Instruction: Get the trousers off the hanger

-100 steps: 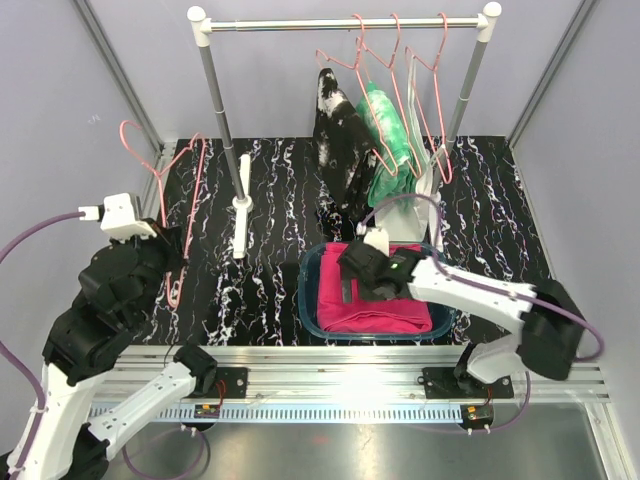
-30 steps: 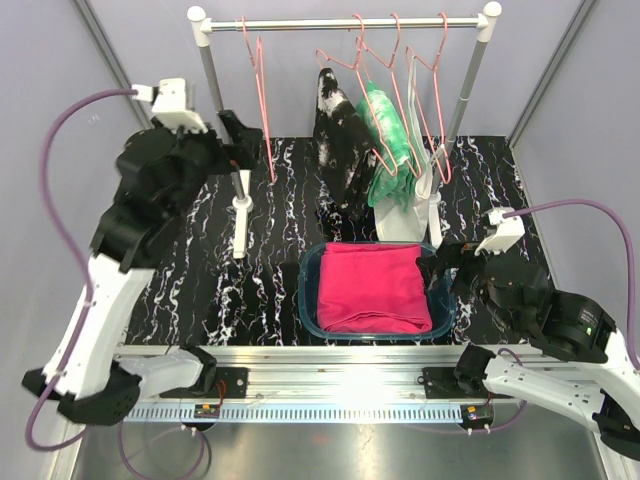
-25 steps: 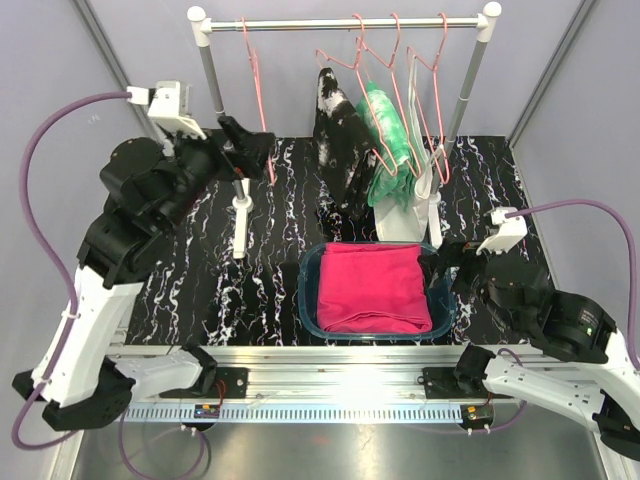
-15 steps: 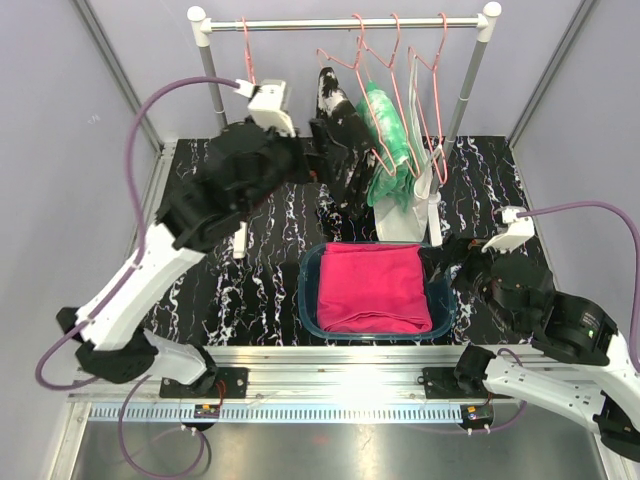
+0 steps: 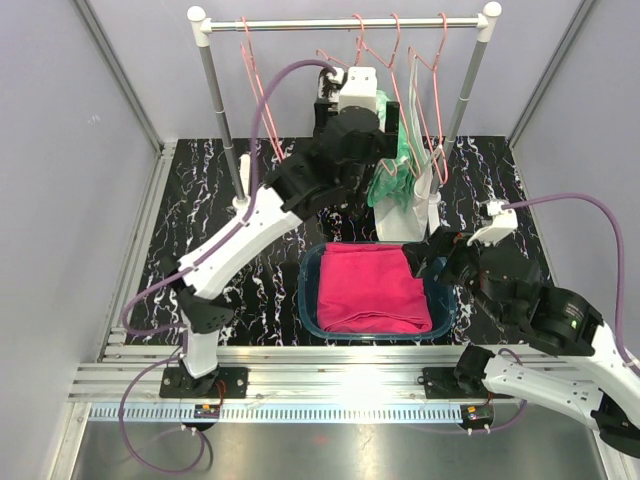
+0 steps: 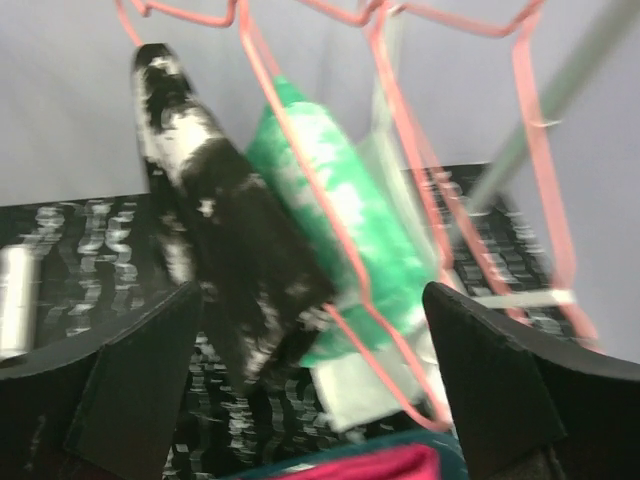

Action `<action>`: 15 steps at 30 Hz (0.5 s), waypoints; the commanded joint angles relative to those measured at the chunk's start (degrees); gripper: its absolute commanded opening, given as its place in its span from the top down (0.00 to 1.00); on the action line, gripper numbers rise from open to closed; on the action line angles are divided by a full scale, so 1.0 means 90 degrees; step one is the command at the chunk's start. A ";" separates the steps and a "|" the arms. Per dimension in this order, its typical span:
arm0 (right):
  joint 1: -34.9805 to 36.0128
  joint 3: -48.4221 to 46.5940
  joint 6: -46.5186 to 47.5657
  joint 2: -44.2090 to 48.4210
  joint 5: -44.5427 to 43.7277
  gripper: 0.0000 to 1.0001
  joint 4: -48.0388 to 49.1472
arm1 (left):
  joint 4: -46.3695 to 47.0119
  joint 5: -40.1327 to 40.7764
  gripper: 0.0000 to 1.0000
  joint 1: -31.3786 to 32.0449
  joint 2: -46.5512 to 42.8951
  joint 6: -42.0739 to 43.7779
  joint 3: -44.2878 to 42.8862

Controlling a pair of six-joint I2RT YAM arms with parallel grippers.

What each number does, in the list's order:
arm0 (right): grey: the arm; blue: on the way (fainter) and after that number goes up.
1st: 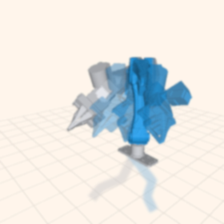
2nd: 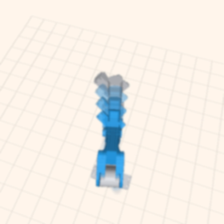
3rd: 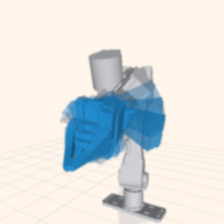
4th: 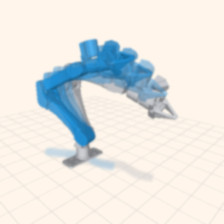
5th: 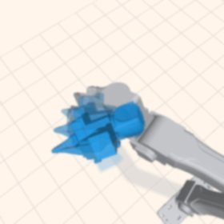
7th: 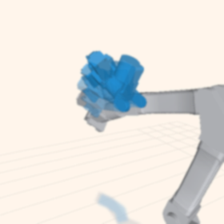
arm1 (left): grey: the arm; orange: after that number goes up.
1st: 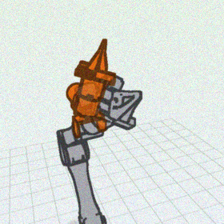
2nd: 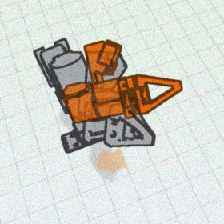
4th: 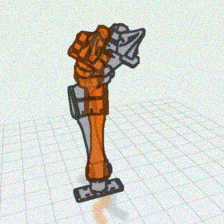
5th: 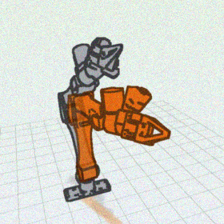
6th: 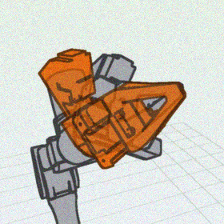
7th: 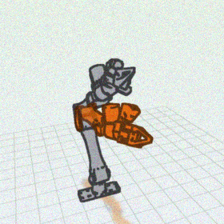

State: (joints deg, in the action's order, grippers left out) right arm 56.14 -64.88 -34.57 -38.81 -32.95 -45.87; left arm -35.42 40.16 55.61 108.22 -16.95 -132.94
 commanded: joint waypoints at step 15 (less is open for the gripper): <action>0.0022 0.0207 0.0227 -0.0151 0.0731 0.00 0.0740 | 0.0821 0.0871 0.59 -0.0729 0.0602 0.1259 -0.0228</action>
State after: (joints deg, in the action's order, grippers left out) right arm 56.14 -63.31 -33.87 -39.51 -27.49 -42.87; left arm -30.46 49.54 51.68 116.64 -4.56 -134.93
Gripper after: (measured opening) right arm 0.993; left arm 0.416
